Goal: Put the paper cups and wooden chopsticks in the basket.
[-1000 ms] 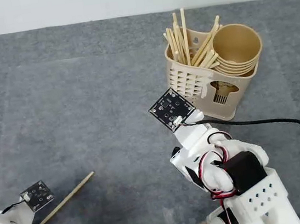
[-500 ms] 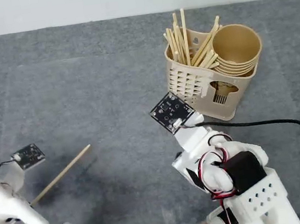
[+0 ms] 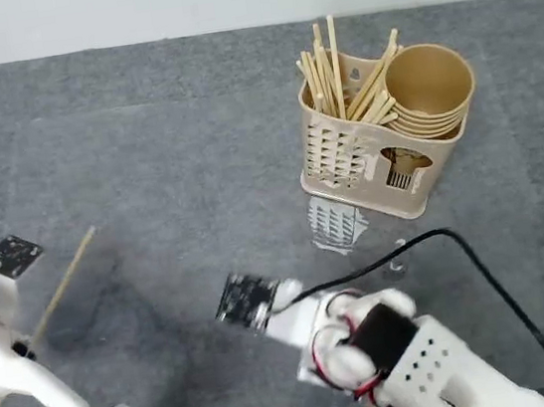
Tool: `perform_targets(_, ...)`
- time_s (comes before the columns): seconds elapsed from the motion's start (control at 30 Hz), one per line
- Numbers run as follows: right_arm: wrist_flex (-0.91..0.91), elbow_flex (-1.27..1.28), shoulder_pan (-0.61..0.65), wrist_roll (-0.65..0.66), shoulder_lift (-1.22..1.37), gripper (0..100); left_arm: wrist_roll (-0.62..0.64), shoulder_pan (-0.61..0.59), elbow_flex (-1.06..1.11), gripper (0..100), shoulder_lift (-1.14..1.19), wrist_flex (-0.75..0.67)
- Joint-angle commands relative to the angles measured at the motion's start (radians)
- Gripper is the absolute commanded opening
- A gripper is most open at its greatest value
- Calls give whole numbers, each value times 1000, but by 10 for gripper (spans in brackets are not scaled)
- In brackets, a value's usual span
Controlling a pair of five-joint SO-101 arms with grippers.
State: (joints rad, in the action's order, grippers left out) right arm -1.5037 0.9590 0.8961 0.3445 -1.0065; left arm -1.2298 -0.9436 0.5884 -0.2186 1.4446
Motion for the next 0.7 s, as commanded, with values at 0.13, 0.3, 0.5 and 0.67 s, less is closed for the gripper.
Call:
perform_targets(0.13, 122, 95, 196, 8, -4, 161, 43, 9, -48, 13, -12, -18)
perform_targets(0.3, 243, 187, 263, -15, -4, 161, 43, 9, -48, 13, -12, -18)
perform_targets(0.5, 318, 236, 386, -87, -4, 161, 43, 9, -48, 13, -12, -18)
perform_targets(0.67, 381, 272, 446, -114, -4, 160, 43, 11, -48, 13, -12, -18)
